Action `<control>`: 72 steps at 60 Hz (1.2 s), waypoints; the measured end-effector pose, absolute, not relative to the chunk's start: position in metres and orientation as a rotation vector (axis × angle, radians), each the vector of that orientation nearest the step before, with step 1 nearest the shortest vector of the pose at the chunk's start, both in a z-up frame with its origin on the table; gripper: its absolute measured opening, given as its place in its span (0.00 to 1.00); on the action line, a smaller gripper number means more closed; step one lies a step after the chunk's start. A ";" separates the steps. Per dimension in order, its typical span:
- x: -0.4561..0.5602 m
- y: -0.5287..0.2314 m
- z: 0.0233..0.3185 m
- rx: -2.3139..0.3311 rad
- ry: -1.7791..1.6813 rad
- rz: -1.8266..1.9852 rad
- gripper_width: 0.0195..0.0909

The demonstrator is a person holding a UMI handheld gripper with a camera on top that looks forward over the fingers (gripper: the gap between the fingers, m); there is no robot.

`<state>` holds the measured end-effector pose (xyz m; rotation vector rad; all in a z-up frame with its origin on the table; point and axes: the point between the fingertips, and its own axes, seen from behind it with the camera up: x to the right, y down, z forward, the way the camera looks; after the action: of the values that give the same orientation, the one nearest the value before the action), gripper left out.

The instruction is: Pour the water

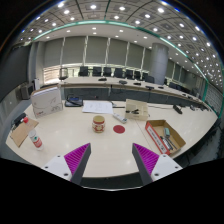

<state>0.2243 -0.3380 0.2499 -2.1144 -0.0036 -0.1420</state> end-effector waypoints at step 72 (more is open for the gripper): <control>-0.225 -0.181 0.083 -1.877 -0.163 0.104 0.41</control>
<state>-0.2253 -0.1807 0.0829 -1.8767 -0.1633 0.1039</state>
